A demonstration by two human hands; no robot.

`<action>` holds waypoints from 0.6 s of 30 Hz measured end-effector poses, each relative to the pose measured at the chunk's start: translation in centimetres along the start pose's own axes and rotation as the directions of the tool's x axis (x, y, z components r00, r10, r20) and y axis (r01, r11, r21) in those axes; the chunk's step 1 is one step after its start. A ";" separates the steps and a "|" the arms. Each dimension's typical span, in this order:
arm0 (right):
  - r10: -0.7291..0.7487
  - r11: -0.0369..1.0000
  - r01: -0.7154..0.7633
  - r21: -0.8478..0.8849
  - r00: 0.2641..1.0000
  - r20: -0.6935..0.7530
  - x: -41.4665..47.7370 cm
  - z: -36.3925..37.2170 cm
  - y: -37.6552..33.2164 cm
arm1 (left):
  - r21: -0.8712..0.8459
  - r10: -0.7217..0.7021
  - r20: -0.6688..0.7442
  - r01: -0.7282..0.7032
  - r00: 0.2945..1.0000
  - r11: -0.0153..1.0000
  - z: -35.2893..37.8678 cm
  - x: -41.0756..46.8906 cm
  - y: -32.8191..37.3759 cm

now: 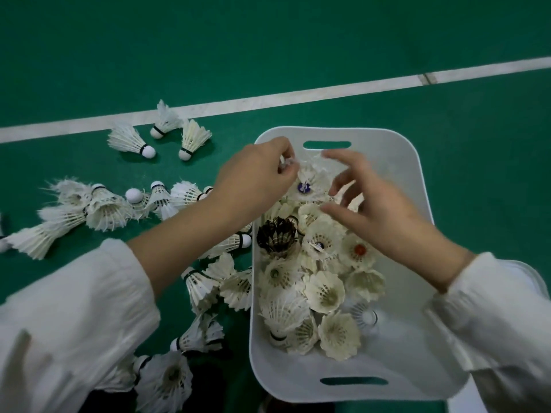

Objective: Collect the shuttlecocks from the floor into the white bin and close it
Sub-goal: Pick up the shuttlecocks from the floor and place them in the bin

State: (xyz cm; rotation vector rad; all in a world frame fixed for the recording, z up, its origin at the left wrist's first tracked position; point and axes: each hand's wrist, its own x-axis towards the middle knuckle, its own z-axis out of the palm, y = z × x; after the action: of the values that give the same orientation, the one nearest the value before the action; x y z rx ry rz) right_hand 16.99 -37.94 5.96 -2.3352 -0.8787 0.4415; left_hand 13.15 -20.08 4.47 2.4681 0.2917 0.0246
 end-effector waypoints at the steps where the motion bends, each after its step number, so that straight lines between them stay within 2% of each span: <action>1: -0.033 0.996 0.038 -0.078 0.998 0.058 0.1 0.3 0.2 | -0.015 0.007 0.010 -0.006 1.000 1.000 0.1 0.0 0.2; 3: -0.072 0.976 0.079 -0.204 0.997 0.039 0.6 0.9 0.7 | -0.010 0.047 0.042 -0.046 0.998 0.999 0.1 0.0 0.6; 7: 0.008 0.970 -0.036 -0.242 0.993 -0.118 1.3 0.8 2.0 | 0.098 0.150 0.107 -0.160 0.983 0.982 -1.4 -0.3 0.0; 13: 0.152 0.907 -0.118 -0.404 0.987 0.054 1.5 4.5 3.8 | 0.290 0.277 0.178 -0.319 0.944 0.902 -4.6 -2.6 -3.4; 18: 0.293 0.908 -0.240 -0.343 0.950 0.111 2.1 6.3 3.9 | 0.413 0.281 0.312 -0.396 0.907 0.820 -5.8 -4.8 -5.8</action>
State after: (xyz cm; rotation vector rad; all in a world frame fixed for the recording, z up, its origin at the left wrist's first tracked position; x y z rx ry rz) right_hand 17.36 -36.22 -1.55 -2.7760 -0.7492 0.6474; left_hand 6.83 -13.21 5.78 2.9376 -0.2950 -0.2157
